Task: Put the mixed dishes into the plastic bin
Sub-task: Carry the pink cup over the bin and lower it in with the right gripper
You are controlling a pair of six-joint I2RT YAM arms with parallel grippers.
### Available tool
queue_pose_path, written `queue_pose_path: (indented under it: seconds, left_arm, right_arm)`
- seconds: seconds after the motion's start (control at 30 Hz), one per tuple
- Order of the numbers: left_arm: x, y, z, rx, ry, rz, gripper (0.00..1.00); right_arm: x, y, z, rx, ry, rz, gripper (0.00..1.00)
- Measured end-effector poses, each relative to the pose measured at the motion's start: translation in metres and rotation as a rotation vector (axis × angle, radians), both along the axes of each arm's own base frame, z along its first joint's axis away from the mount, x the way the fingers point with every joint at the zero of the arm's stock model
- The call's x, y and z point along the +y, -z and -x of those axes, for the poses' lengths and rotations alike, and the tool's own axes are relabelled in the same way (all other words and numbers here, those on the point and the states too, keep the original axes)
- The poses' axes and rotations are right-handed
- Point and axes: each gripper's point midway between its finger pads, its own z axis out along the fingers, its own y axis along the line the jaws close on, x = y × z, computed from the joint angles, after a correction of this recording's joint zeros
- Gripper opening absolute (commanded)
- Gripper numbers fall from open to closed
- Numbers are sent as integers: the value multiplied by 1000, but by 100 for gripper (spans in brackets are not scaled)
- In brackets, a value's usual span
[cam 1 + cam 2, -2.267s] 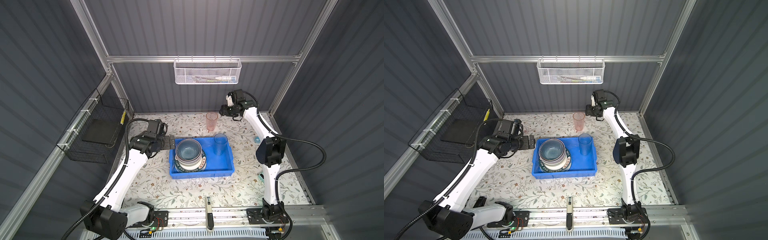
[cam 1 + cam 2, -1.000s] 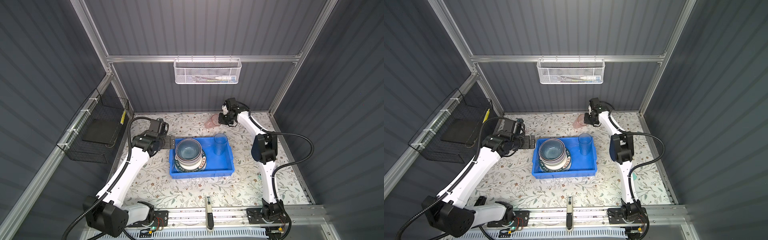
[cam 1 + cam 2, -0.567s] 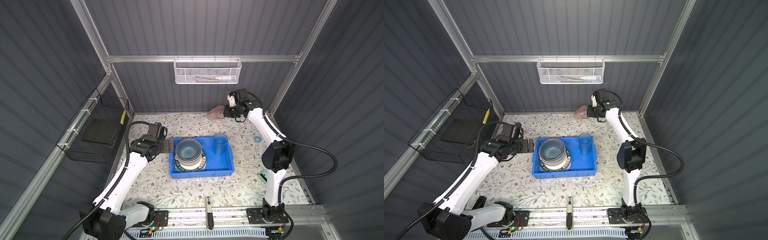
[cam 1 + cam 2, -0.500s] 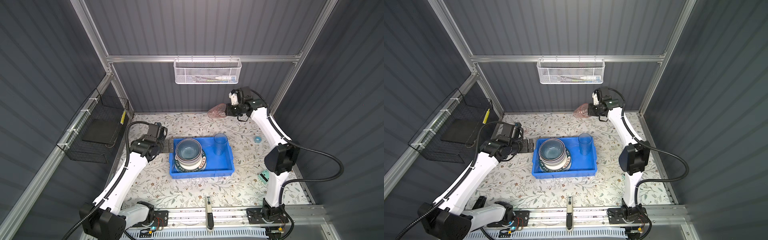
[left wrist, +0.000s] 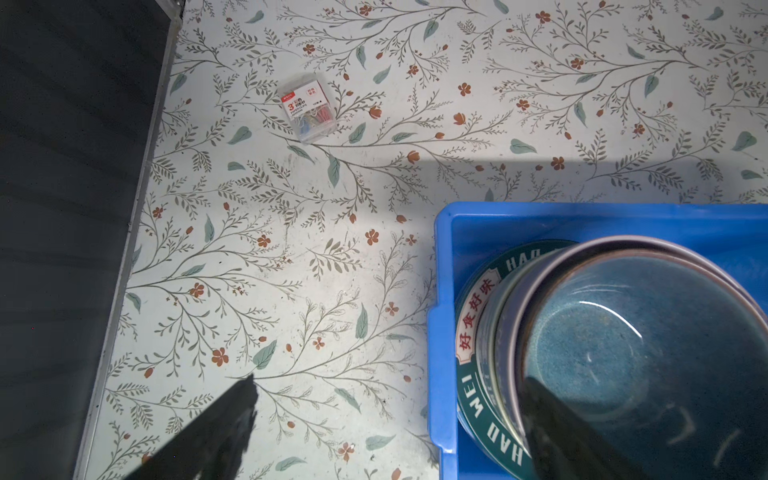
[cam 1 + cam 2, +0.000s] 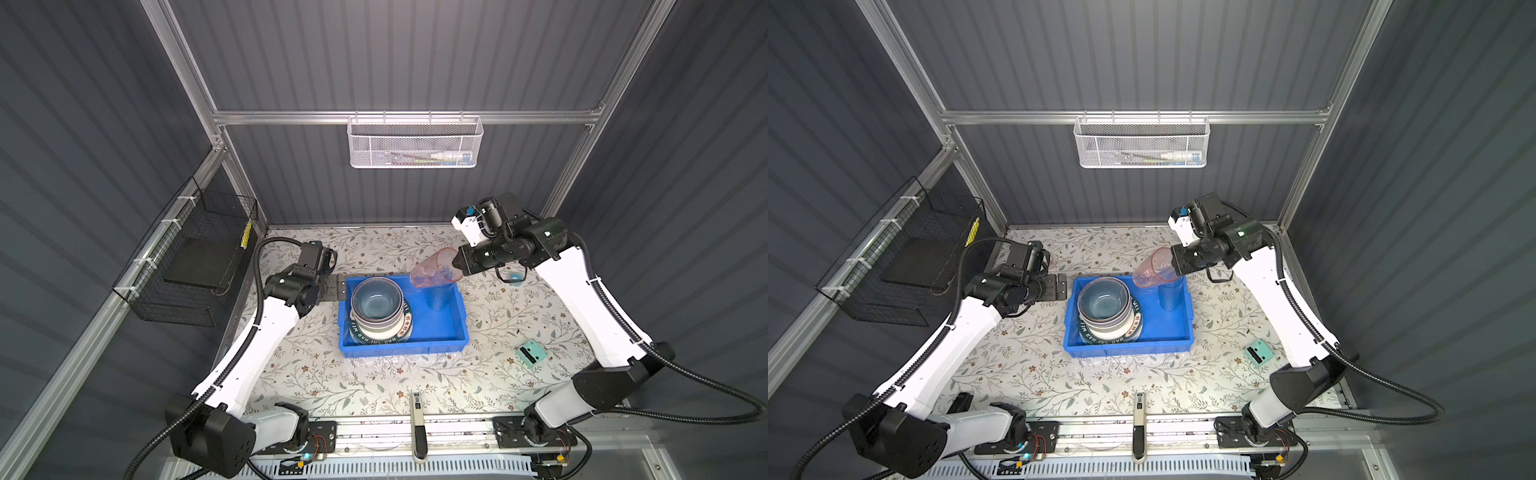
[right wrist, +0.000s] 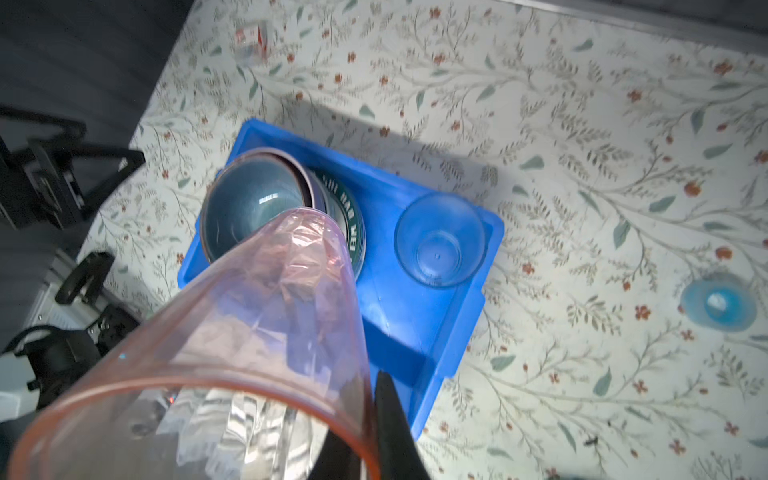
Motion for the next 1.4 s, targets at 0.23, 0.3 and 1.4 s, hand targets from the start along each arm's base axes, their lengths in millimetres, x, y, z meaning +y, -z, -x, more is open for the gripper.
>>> queue_pose_path:
  seconds: [0.23,0.3,1.4]
  left_arm:
    - [3,-8,-4,-26,-9,-11,100]
    - [4,-9,-5,-29,-10,-14,100]
    - [11,-18,-3,-62,-11,-48,100]
  right_arm:
    - [-8,49,43,159,-19,113,0]
    - [-11,60,48,192,-12,137,0]
    - [-36,149,41,360,93,413,0]
